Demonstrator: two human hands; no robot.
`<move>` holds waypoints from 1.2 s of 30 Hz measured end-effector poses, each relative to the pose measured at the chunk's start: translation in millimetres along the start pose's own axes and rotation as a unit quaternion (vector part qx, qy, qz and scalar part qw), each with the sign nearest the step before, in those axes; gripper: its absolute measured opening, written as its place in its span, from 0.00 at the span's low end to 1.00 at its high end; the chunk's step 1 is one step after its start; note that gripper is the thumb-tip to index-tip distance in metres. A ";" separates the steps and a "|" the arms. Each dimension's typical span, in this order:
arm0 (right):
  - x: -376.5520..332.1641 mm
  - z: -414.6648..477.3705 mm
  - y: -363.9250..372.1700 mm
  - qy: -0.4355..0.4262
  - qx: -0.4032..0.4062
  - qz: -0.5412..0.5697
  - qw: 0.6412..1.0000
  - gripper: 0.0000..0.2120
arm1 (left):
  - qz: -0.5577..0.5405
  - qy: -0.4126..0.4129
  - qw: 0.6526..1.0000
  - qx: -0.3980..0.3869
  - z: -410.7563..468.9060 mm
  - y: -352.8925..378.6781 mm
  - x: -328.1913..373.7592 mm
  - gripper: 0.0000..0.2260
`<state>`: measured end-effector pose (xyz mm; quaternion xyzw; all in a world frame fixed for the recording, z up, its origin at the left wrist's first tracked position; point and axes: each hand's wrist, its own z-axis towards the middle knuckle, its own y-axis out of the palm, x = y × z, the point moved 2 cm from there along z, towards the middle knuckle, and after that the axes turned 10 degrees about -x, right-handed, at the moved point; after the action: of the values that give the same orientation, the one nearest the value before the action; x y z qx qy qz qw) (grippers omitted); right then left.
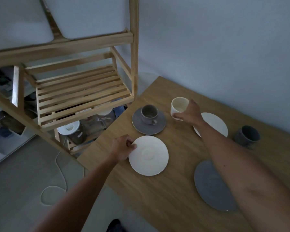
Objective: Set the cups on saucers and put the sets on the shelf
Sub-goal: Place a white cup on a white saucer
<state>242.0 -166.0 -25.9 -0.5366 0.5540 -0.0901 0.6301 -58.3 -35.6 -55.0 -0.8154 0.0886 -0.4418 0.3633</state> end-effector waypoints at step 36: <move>-56.3 -186.1 87.3 -0.113 -0.123 -0.017 0.986 0.42 | -0.033 0.007 0.999 -0.009 -3.8 -3.7 -5.4 0.09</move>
<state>31.3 -197.8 -24.5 -0.6260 0.4772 0.0290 0.6161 -65.1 -32.4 -54.8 -0.8182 0.0682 -0.4581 0.3407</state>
